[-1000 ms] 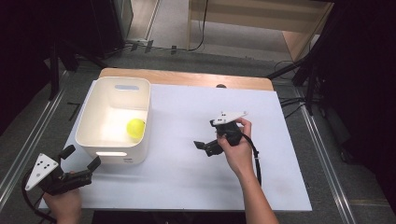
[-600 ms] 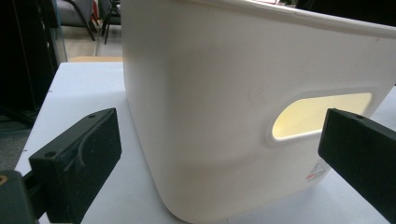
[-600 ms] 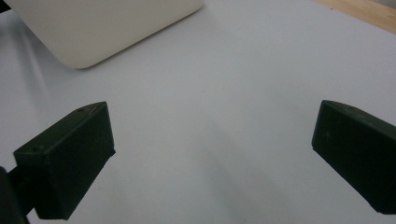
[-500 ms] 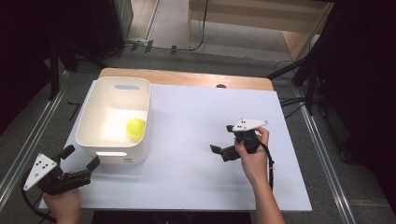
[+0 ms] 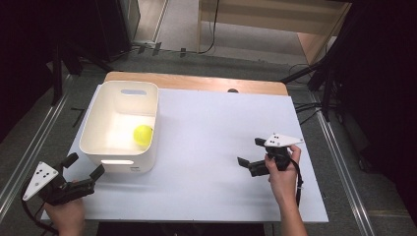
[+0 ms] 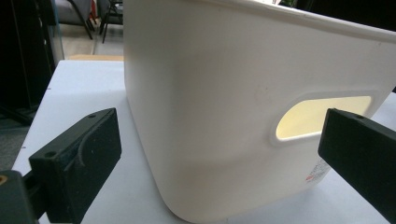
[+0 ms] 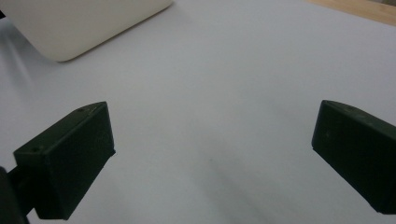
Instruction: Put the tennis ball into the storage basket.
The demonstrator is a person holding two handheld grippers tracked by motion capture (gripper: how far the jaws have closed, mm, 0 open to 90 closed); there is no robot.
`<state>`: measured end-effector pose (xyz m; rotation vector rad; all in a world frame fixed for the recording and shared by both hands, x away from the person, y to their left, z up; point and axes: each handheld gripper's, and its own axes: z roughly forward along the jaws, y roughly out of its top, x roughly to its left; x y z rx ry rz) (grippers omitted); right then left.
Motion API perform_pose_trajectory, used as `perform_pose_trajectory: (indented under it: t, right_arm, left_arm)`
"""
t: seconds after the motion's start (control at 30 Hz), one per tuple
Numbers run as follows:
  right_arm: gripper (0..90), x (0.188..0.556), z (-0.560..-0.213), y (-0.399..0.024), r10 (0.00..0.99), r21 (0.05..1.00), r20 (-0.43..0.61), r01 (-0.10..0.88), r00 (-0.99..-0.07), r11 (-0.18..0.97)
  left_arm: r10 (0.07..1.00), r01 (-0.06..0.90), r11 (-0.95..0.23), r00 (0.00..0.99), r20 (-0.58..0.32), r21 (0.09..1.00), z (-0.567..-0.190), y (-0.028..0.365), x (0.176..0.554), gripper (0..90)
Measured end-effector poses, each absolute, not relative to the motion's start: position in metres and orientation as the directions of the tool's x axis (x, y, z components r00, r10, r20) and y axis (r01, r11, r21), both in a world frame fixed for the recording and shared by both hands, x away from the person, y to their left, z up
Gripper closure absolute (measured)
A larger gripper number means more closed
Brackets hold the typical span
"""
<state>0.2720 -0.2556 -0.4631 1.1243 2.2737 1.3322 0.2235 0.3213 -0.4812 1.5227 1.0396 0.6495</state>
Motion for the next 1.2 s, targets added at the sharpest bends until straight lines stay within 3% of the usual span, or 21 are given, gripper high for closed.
perform_pose_trajectory:
  t: [1.2]
  right_arm:
    - [0.0,0.221,-0.506,-0.340,0.844,0.892,0.153,0.439,-0.514,0.106]
  left_arm:
    - [0.883,0.242,0.036,0.446,-0.144,0.970,-0.482,0.323,0.223,0.0]
